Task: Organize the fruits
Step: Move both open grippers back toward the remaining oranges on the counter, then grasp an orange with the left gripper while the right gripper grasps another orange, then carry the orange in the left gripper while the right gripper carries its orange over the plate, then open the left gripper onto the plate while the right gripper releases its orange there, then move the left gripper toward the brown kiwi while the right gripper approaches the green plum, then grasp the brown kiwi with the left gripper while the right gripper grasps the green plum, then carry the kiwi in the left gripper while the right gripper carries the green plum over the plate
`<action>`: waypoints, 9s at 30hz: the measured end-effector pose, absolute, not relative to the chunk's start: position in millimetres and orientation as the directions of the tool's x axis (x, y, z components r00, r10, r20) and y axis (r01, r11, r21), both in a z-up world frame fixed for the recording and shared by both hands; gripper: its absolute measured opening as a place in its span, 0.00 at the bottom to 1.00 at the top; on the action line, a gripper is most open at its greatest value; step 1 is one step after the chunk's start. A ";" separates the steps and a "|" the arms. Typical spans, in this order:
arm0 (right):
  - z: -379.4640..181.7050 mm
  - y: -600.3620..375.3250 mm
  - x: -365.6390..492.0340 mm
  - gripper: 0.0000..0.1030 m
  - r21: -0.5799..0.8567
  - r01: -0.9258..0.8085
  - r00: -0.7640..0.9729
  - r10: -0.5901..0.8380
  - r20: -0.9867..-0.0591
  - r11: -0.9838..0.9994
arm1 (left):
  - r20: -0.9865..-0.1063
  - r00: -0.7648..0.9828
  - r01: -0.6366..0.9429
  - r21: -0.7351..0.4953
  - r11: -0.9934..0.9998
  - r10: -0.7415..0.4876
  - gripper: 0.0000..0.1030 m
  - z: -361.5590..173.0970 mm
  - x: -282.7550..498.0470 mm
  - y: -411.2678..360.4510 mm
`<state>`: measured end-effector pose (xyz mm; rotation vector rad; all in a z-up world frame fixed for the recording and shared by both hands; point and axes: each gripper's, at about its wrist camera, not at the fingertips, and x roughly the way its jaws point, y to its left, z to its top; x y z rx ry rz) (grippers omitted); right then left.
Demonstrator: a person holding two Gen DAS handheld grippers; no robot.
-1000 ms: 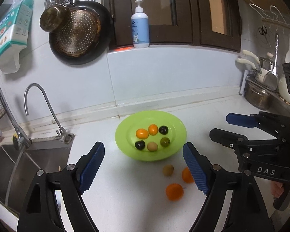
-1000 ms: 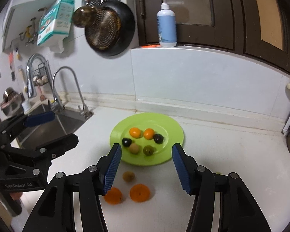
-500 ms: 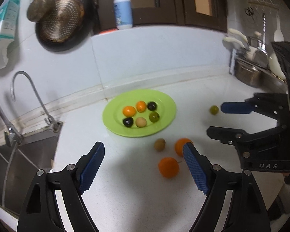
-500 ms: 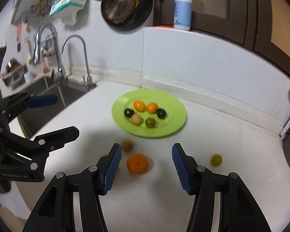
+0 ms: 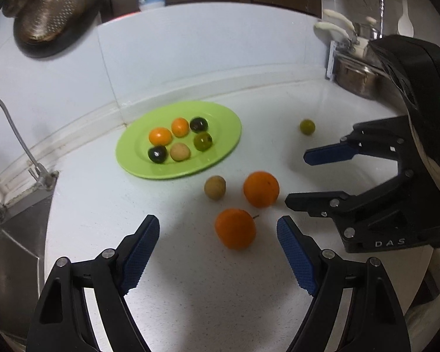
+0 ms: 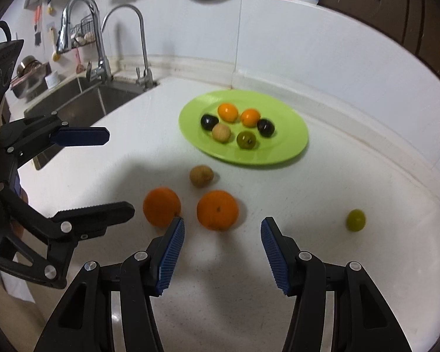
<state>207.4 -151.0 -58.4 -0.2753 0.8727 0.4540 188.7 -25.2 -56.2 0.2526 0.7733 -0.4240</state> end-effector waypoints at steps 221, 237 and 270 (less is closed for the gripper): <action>-88.1 -281.7 292.8 0.62 0.066 0.148 0.596 -0.036 -0.802 0.987 | -0.824 0.562 0.099 -0.014 0.995 -0.067 0.68 -83.3 271.2 -58.8; -104.4 -276.8 315.7 0.28 0.063 0.077 0.564 0.009 -0.825 0.995 | -0.844 0.507 0.152 -0.113 0.982 -0.175 0.26 -95.6 280.0 -65.1; -10.0 -180.7 241.6 0.28 0.139 -0.170 0.700 0.219 -0.680 0.976 | -0.717 0.651 0.250 -0.106 0.962 -0.249 0.26 -17.7 237.5 -13.7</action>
